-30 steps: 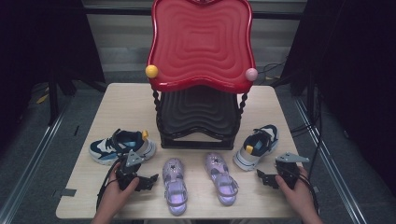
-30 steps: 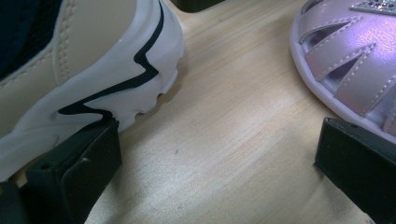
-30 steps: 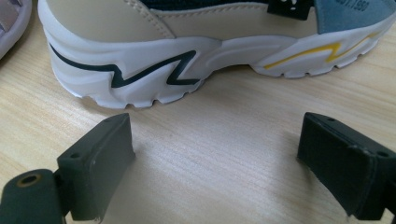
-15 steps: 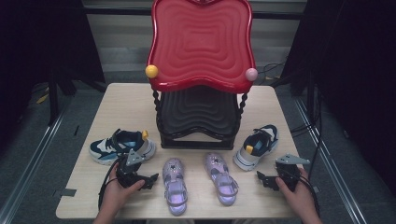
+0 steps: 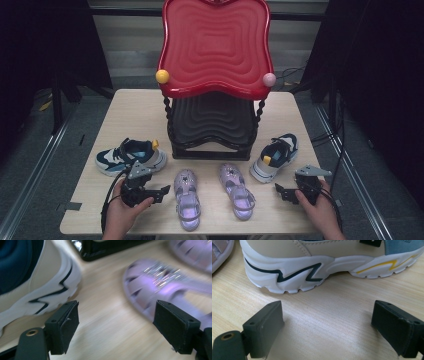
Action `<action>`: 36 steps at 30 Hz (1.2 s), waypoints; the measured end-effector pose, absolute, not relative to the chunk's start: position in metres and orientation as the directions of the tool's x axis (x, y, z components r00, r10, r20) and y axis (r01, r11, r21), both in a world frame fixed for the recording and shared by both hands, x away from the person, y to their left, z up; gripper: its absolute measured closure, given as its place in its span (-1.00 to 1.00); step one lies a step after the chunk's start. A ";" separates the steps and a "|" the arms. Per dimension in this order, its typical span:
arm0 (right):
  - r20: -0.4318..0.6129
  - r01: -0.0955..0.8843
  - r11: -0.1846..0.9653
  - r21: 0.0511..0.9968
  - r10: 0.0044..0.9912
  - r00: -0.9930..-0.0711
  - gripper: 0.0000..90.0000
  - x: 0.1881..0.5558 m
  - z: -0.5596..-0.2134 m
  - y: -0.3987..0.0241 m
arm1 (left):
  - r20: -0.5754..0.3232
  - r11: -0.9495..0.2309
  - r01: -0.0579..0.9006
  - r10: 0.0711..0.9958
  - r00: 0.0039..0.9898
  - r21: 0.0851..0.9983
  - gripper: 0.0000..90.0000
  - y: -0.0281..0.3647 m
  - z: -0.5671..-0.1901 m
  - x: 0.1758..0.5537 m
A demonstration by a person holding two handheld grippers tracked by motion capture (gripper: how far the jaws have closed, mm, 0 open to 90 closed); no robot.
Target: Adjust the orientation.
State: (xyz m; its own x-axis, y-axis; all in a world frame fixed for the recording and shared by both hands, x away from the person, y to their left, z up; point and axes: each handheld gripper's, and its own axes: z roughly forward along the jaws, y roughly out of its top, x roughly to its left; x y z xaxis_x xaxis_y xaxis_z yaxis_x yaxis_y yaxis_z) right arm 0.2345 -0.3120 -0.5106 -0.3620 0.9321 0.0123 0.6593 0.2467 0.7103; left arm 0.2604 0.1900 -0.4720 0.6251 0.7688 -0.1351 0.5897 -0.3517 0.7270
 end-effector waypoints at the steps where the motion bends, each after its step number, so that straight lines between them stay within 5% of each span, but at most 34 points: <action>1: 0.012 0.659 0.247 0.710 0.932 -0.362 -0.78 0.234 -0.511 -0.312 | -0.157 -0.323 0.576 0.760 0.630 0.751 -0.53 0.187 -0.466 0.256; 25: 0.011 0.660 0.247 0.710 0.933 -0.361 -0.78 0.234 -0.511 -0.312 | -0.203 -0.328 0.504 0.642 0.739 0.799 -0.52 0.149 -0.449 0.232; 29: 0.011 0.660 0.246 0.710 0.933 -0.360 -0.78 0.234 -0.511 -0.312 | -0.104 -0.457 0.499 0.652 0.751 0.736 -0.42 0.139 -0.459 0.232; 34: 0.014 0.663 0.243 0.708 0.934 -0.358 -0.78 0.234 -0.511 -0.312 | -0.132 -0.447 0.528 0.660 0.739 0.722 -0.23 0.145 -0.466 0.238; 36: 0.014 0.663 0.244 0.708 0.934 -0.358 -0.78 0.234 -0.511 -0.312 | -0.077 -0.476 0.495 0.660 0.747 0.727 -0.09 0.145 -0.462 0.237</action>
State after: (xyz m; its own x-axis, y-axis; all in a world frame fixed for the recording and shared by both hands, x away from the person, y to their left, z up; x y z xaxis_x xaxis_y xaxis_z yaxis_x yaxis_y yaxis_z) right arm 0.2339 -0.3116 -0.5105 -0.3578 0.9337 0.0136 0.6625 0.2436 0.7083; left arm 0.2371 0.1453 -0.4620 0.7474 0.6598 -0.0771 0.4950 -0.4757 0.7271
